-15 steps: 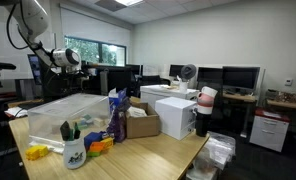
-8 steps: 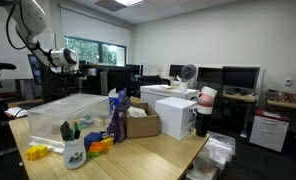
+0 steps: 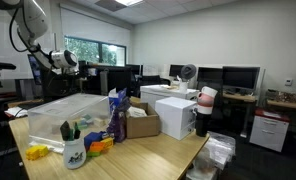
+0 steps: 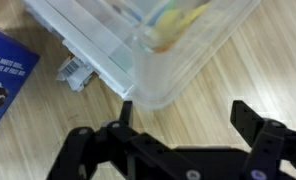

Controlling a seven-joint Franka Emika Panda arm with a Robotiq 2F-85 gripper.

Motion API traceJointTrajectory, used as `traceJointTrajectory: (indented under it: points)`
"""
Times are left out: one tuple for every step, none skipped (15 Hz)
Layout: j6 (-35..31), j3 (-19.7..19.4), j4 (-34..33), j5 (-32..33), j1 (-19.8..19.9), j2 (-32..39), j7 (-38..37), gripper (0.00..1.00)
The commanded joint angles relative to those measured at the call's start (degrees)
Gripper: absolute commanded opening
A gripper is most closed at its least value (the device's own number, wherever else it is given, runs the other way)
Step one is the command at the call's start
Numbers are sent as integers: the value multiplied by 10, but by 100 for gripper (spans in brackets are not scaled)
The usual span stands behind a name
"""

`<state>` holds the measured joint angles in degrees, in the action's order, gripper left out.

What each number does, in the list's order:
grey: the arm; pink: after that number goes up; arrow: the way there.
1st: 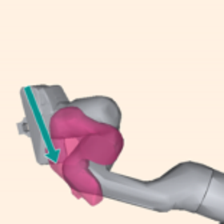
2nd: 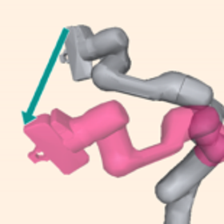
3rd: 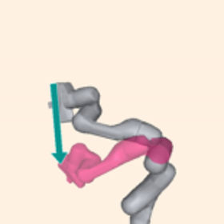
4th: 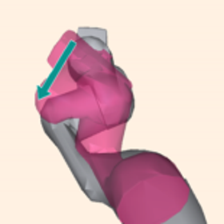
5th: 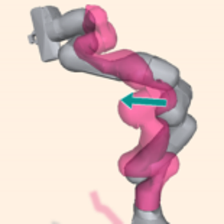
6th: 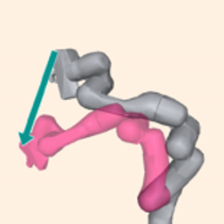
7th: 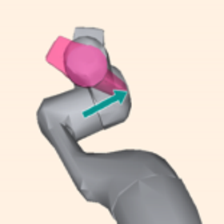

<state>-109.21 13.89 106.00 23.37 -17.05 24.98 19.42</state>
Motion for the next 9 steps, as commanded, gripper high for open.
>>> traceJointTrajectory:
  points:
    - [11,-4,-18,16,-5,16,13,100]
    - [11,-4,-22,11,-5,21,7,100]
    - [16,-6,-28,3,-7,26,-12,100]
    - [9,-5,-28,-4,-5,28,-14,100]
    - [9,-4,-31,-11,-5,30,-22,100]
    - [9,-4,-34,-18,-5,33,-27,100]
    - [6,-3,-35,-24,-4,35,-32,100]
    - [3,-2,-37,-31,-3,37,-33,100]
    - [1,-1,-39,-36,-2,40,-32,100]
